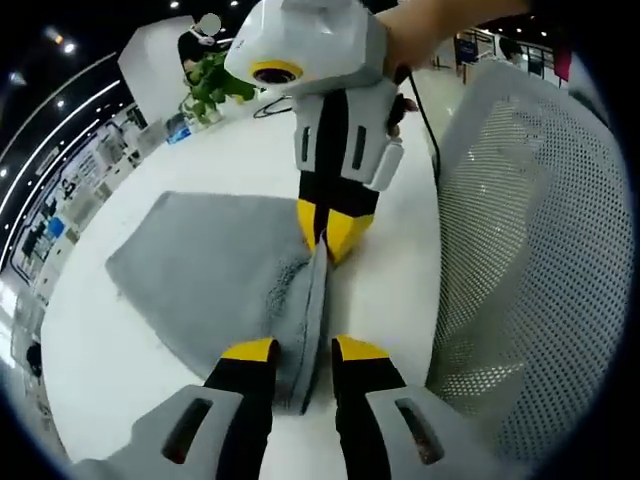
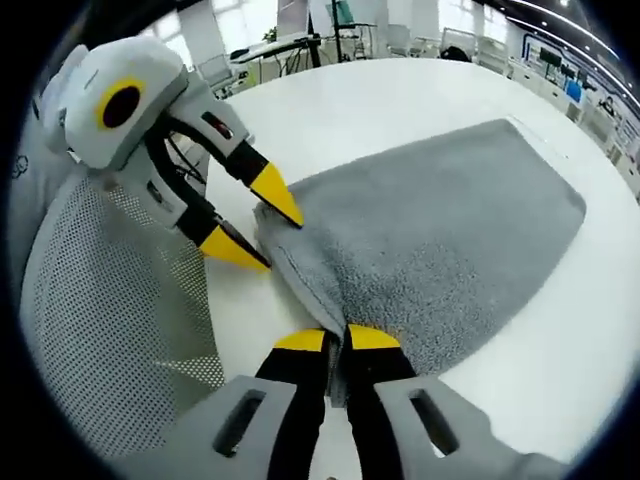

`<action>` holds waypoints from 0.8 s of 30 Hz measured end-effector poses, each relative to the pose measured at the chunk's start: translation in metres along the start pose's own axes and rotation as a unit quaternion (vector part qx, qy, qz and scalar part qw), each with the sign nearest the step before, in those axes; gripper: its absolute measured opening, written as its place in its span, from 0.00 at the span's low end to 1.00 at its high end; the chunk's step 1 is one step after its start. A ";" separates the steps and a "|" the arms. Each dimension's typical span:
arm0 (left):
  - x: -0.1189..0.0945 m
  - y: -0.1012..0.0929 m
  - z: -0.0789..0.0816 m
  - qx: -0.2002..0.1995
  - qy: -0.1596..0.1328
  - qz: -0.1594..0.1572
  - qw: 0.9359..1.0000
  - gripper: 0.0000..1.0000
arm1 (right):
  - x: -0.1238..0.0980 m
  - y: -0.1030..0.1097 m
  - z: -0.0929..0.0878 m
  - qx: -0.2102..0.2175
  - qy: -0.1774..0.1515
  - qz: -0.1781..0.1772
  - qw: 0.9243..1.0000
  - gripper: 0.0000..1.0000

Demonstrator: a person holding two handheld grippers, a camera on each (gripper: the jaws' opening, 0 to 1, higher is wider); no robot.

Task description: Fold the towel on the table until its edges align and the towel forms a compact rectangular stack.

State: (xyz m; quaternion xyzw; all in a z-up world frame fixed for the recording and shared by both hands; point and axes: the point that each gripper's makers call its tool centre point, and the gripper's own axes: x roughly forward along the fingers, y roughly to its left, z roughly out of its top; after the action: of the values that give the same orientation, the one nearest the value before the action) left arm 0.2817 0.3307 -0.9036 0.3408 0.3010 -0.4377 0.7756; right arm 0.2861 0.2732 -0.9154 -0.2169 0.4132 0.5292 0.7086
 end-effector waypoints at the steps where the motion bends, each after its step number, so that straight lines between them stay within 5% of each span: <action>1: 0.002 0.000 -0.002 0.004 0.003 -0.001 1.000 0.22 | 0.000 0.000 0.000 0.000 -0.002 -0.001 1.000 0.04; 15: 0.008 0.004 -0.002 0.017 -0.004 0.003 1.000 0.08 | -0.001 0.000 0.001 0.013 -0.016 0.000 1.000 0.04; 24: 0.007 0.003 0.000 0.062 0.030 -0.016 0.997 0.06 | -0.001 0.003 0.002 -0.020 -0.005 -0.012 1.000 0.04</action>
State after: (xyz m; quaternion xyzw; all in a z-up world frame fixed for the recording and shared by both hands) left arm 0.2870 0.3281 -0.9077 0.3966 0.3020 -0.4577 0.7362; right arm 0.2840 0.2752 -0.9134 -0.2335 0.3966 0.5295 0.7127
